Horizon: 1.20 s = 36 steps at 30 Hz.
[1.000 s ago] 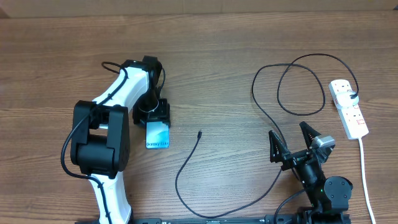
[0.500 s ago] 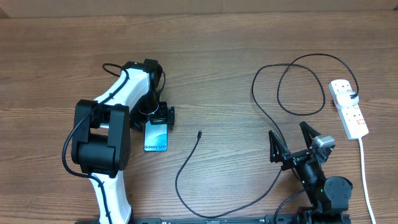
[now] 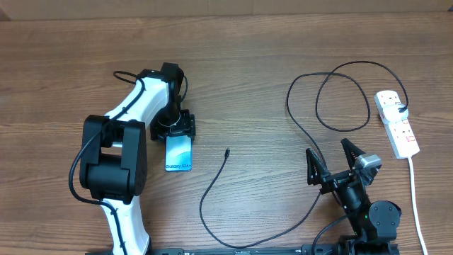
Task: Plug charger to phone and switch on socket
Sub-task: 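Tilt the phone up on its bottom edge with the left gripper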
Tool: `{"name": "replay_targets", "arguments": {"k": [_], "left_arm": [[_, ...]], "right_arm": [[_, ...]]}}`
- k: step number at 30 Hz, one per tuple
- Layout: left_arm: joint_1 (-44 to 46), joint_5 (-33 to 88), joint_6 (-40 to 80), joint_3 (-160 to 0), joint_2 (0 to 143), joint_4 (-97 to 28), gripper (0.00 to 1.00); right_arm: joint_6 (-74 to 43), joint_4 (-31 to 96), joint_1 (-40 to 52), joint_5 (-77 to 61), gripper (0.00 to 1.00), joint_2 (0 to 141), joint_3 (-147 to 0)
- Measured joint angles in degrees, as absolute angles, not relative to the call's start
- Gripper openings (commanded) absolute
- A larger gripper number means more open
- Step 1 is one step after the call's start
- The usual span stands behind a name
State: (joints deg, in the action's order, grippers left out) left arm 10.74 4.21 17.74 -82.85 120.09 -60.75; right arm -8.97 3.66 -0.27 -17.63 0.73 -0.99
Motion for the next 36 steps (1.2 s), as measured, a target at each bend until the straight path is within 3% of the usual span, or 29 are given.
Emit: {"name": "replay_targets", "arguments": {"k": [1, 12, 15, 36], "left_arm": [[10.7, 4.6, 17.9, -82.8, 120.0, -60.4, 0.75], [10.8, 8.6, 18.3, -83.1, 119.9, -61.5, 0.91], [10.9, 9.4, 18.4, -83.0, 119.9, -62.2, 0.99], [13.5, 4.9, 23.9, -77.1, 116.5, -54.8, 1.00]], "right_arm": [[-9.0, 3.6, -0.3, -17.6, 1.00, 0.7, -1.0], [-9.0, 3.7, -0.3, -17.6, 1.00, 0.7, -1.0], [-9.0, 3.7, -0.3, -17.6, 1.00, 0.7, -1.0], [-9.0, 3.7, -0.3, -17.6, 1.00, 0.7, -1.0]]}}
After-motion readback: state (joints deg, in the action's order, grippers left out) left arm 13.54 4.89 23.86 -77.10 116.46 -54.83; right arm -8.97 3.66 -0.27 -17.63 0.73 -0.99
